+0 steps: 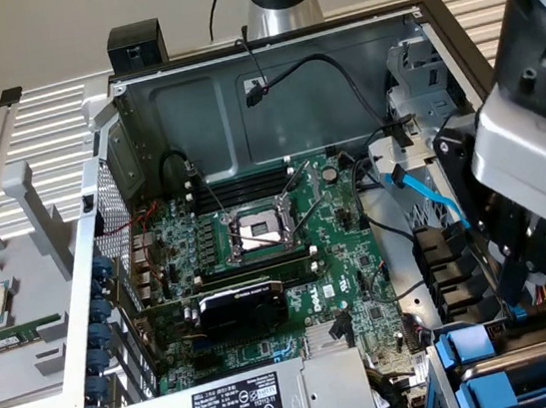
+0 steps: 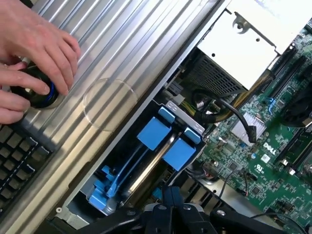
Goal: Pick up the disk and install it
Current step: 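Insert the second disk wire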
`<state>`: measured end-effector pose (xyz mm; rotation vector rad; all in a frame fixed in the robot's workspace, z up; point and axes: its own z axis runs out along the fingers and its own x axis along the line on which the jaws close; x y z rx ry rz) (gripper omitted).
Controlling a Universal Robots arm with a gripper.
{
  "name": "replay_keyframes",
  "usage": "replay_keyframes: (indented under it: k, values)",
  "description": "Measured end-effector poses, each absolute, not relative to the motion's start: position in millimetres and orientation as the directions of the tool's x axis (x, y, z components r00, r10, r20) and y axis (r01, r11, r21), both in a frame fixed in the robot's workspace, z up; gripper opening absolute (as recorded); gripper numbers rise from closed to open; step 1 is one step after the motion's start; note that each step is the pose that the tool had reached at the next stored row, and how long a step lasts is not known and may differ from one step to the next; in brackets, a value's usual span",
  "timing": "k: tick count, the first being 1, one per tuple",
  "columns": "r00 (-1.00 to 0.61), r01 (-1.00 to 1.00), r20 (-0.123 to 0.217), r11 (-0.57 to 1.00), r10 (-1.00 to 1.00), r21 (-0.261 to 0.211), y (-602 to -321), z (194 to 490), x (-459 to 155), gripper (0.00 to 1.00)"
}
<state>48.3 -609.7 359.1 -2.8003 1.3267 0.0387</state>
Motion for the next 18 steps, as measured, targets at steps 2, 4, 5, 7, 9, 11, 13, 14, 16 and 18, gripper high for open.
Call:
replay_keyframes:
  k: [2,4,5,7,9,11,13,14,16,18]
  values:
    - [0.660,-0.751,-0.041,-0.660,-0.750,-0.028,-609.7,359.1,48.3,0.11]
    - [0.684,-0.729,-0.042,-0.683,-0.728,-0.029,-609.7,359.2,48.4,0.11]
    - [0.695,-0.719,-0.043,-0.694,-0.718,-0.031,-609.7,359.2,48.4,0.11]
    - [0.715,-0.699,-0.045,-0.714,-0.697,-0.034,-609.7,359.1,48.4,0.11]
    - [0.738,-0.675,-0.044,-0.737,-0.674,-0.037,-609.7,359.0,48.4,0.11]
    - [0.757,-0.653,-0.044,-0.756,-0.652,-0.041,-609.7,359.0,48.5,0.11]
    - [0.772,-0.635,-0.044,-0.771,-0.634,-0.043,-609.7,359.0,48.6,0.11]
    - [0.778,-0.628,-0.044,-0.777,-0.626,-0.043,-609.7,359.0,49.0,0.11]
    - [0.788,-0.616,-0.044,-0.787,-0.614,-0.043,-609.7,359.0,50.0,0.11]
    - [0.795,-0.607,-0.044,-0.794,-0.605,-0.043,-609.7,359.1,51.3,0.11]
